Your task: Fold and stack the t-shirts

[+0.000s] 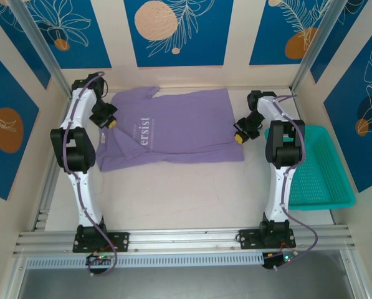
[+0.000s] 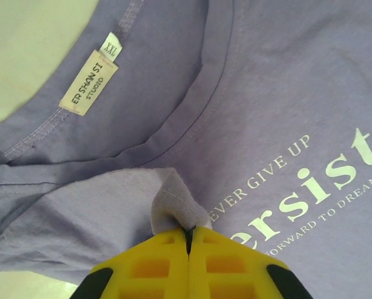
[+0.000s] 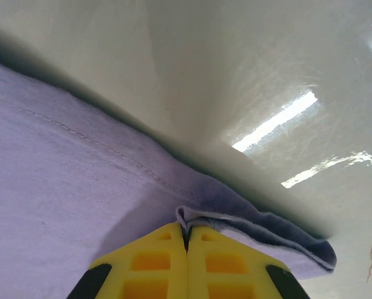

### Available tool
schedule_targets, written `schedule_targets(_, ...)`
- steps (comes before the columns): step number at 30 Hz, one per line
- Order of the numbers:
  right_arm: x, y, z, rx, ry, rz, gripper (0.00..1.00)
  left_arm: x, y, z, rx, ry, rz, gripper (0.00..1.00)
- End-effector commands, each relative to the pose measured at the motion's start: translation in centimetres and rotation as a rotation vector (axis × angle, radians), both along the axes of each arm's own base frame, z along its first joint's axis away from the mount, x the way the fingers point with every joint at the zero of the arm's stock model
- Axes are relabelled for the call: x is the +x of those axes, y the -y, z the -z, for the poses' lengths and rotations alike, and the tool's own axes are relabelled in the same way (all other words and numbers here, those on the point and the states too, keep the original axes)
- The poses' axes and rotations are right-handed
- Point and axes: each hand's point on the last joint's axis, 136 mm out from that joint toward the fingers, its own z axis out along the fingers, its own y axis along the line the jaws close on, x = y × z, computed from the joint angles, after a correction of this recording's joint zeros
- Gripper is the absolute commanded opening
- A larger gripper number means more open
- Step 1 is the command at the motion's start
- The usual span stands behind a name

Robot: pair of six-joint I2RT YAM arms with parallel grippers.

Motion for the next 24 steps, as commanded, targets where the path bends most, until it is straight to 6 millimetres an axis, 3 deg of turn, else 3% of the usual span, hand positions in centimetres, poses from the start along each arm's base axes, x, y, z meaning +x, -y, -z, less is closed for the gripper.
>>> schedule_targets(1, -0.2, -0.6, -0.1, 0.033, -0.034, 0.002, 0.03, 1.4, 0.3, -1.3, -0.009, 0.053, 0.031, 0.03)
schedule_targets(3, 0.0, -0.7, -0.1, 0.036, -0.032, 0.0, 0.03, 2.2, 0.6, -1.7, -0.023, 0.082, 0.042, 0.08)
schedule_targets(4, 0.1, -0.7, -0.2, 0.036, -0.029, -0.002, 0.03, 2.3, 0.7, -1.9, -0.023, 0.087, 0.043, 0.15)
schedule_targets(6, 0.3, -0.7, -0.2, 0.04, -0.028, -0.001, 0.1, 2.2, 0.5, -2.1, -0.005, 0.09, 0.05, 0.23)
schedule_targets(7, 0.4, -0.6, -0.3, 0.044, -0.026, 0.001, 0.18, 2.0, 0.1, -2.1, 0.014, 0.082, 0.05, 0.29)
schedule_targets(8, 0.5, -0.5, -0.5, 0.043, -0.022, 0.004, 0.32, 1.6, -0.3, -2.3, 0.038, 0.073, 0.054, 0.49)
schedule_targets(9, 0.5, -0.2, -0.7, 0.043, -0.018, 0.008, 0.46, 1.1, -0.9, -2.6, 0.065, 0.066, 0.058, 0.62)
schedule_targets(11, 0.5, 0.2, -1.5, 0.042, 0.003, 0.01, 0.59, 0.1, -2.2, -3.8, 0.133, 0.064, 0.057, 0.79)
schedule_targets(12, 0.5, 0.3, -2.2, 0.046, 0.028, 0.008, 0.62, -0.5, -2.9, -4.6, 0.164, 0.072, 0.053, 0.83)
schedule_targets(15, 0.5, -0.4, -4.6, 0.07, 0.145, -0.023, 0.65, -2.3, -3.3, -6.2, 0.183, 0.108, 0.054, 0.83)
schedule_targets(17, 0.2, -1.9, -5.7, 0.1, 0.218, -0.08, 0.64, -3.6, -2.0, -6.3, 0.137, 0.131, 0.08, 0.76)
schedule_targets(20, -1.5, -4.2, -5.6, 0.126, 0.236, -0.173, 0.58, -5.9, 1.3, -4.3, 0.021, 0.149, 0.133, 0.56)
schedule_targets(24, -3.7, -5.8, -3.5, 0.13, 0.214, -0.203, 0.53, -8.8, 4.2, 0.2, -0.082, 0.103, 0.161, 0.47)
